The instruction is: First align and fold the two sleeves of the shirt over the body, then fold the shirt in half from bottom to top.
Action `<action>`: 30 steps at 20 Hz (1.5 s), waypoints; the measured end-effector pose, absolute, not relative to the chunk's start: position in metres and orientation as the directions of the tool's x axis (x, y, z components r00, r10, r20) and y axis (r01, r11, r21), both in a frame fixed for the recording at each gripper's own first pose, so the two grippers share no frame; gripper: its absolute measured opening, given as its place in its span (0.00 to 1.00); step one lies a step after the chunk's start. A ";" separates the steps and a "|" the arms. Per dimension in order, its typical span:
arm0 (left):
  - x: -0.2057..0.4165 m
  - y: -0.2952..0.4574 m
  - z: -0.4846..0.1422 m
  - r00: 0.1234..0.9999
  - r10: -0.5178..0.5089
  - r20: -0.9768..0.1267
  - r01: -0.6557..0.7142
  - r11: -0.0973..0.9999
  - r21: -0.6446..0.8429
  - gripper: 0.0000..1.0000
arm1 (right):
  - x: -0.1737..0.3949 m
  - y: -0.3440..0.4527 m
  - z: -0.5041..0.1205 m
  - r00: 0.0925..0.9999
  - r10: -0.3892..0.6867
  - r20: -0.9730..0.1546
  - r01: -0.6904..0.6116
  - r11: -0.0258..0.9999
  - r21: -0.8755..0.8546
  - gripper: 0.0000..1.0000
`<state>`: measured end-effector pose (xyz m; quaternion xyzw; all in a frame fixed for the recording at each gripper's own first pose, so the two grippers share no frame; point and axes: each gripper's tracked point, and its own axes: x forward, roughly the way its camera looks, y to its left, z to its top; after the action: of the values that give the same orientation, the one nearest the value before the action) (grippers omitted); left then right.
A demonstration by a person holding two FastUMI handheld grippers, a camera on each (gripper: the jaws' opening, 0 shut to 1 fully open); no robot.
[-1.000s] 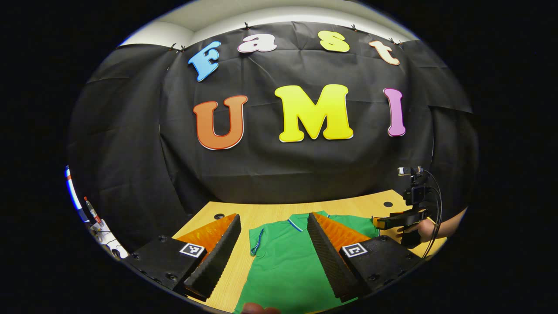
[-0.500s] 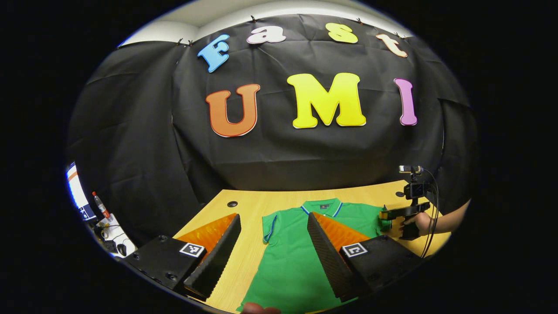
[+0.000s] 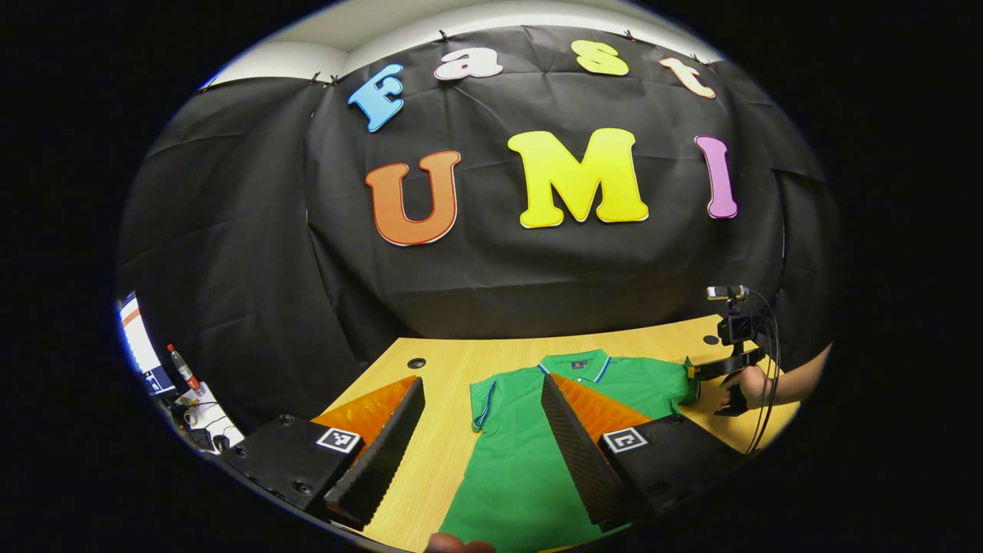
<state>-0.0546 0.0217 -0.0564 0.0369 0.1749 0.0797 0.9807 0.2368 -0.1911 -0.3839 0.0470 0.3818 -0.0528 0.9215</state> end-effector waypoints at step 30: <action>-0.064 0.048 -0.056 0.917 0.257 -0.306 -0.260 0.965 0.031 0.99 | 0.242 -0.024 -0.263 0.807 0.055 -0.588 -0.034 0.998 0.047 0.77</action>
<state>-0.0635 0.0481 -0.0565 -0.0052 0.1557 0.1320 0.9789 0.2423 -0.0241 -0.2634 0.0173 0.3100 0.0234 0.9503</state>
